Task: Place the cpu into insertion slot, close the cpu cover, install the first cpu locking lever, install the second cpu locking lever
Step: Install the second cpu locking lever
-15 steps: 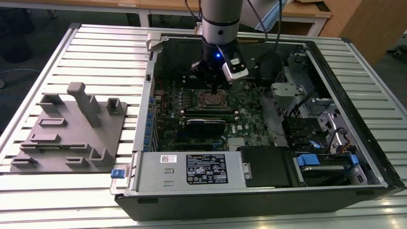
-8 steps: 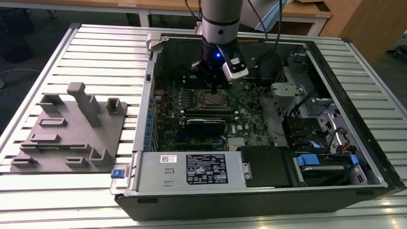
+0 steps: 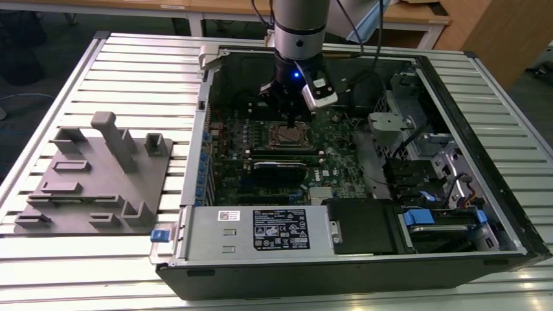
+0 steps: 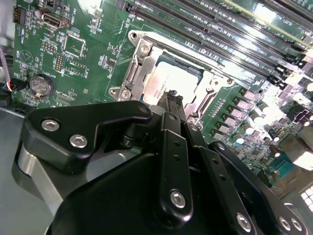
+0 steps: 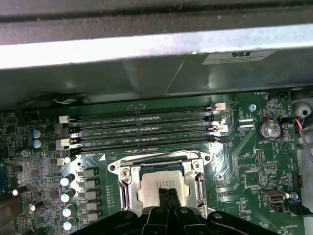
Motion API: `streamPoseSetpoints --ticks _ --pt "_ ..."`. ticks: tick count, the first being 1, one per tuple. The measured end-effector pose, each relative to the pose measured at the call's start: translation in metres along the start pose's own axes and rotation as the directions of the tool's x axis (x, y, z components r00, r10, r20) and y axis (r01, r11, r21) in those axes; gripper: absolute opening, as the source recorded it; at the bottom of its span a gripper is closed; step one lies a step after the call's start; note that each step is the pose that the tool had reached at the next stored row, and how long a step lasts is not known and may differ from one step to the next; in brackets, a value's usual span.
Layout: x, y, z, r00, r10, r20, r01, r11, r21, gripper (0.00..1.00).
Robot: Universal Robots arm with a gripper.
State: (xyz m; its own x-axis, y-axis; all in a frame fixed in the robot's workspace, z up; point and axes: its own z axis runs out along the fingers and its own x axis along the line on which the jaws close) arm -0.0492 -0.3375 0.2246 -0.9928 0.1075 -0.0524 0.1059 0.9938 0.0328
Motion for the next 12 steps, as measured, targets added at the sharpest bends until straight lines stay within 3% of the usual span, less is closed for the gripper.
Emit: streamPoseSetpoints --ticks 7,12 --pt "-0.0007 -0.0061 0.0 1.0 0.0 0.0004 0.0 1.0 0.0011 0.11" --pt "-0.0007 -0.0066 -0.0002 1.0 0.0 0.0003 0.0 1.0 0.0012 0.11"
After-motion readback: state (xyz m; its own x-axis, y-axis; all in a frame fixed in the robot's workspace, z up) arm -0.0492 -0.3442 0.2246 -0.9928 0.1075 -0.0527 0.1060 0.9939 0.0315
